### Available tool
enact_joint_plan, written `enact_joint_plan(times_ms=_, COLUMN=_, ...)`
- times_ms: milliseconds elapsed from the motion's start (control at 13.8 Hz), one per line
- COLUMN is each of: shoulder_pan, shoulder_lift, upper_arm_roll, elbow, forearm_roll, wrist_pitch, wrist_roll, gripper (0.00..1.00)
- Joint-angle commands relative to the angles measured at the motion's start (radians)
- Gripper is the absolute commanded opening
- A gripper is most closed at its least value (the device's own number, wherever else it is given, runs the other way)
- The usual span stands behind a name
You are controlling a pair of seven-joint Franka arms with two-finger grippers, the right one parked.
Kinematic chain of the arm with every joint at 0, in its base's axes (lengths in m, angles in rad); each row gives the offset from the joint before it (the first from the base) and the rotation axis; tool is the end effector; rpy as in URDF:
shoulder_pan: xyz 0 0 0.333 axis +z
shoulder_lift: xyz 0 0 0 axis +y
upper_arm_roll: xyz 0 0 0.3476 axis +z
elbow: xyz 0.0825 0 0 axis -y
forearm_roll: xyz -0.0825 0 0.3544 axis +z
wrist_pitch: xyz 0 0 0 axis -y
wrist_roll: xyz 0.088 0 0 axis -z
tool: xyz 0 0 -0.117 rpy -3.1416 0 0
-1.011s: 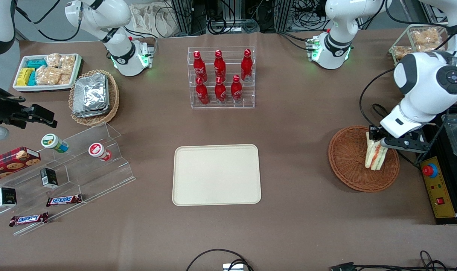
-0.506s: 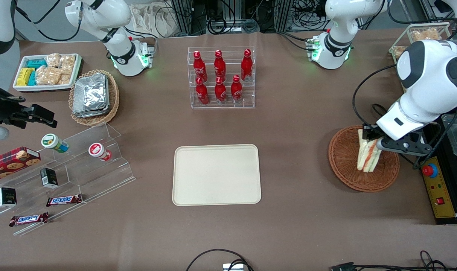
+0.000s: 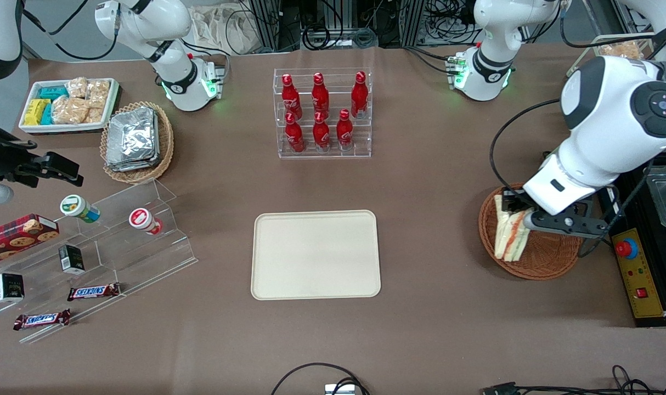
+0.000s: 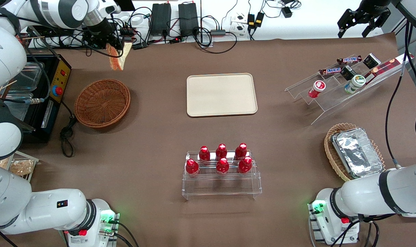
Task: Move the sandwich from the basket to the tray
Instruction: 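Lift the sandwich and carry it with the left gripper toward the cream tray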
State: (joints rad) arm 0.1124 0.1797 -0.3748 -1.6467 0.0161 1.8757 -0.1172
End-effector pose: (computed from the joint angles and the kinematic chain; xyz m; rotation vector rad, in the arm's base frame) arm 0.5824 -0.1372 0.5448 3.0723 -0.2186 0.0790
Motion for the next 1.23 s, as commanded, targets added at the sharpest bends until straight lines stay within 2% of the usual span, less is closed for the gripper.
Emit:
enact_joint_plan(times_ms=0, shoulder_pan=-0.062, shoulder_lift=0.066, upper_arm_roll=-0.007, elbow=0.096, forearm_roll=0.018, wrist_pitch=-0.036, wrist_roll=-0.090, gripper=0.15)
enact_joint_plan(times_ms=217, shoulder_pan=-0.150, shoulder_lift=0.144, upper_arm_roll=-0.007, elbow=0.168, forearm_roll=0.091, wrist_pitch=-0.036, wrist_roll=-0.224, gripper=0.14)
enact_joint_plan(times_ms=578, shoulder_pan=-0.266, shoulder_lift=0.282, upper_arm_roll=-0.006, elbow=0.293, forearm_roll=0.130, wrist_pitch=-0.035, wrist_roll=-0.373, gripper=0.14)
enact_joint_plan(times_ms=794, shoulder_pan=-0.345, shoulder_lift=0.383, upper_arm_roll=-0.006, elbow=0.373, forearm_roll=0.201, wrist_pitch=-0.032, wrist_roll=-0.473, gripper=0.14)
enact_joint_plan(times_ms=1011, shoulder_pan=-0.413, shoulder_lift=0.478, upper_arm_roll=-0.003, elbow=0.444, forearm_roll=0.225, wrist_pitch=-0.020, wrist_roll=-0.502, gripper=0.14)
enact_joint_plan(times_ms=1156, shoulder_pan=-0.448, shoulder_lift=0.536, upper_arm_roll=-0.003, elbow=0.481, forearm_roll=0.267, wrist_pitch=-0.012, wrist_roll=-0.536, gripper=0.14)
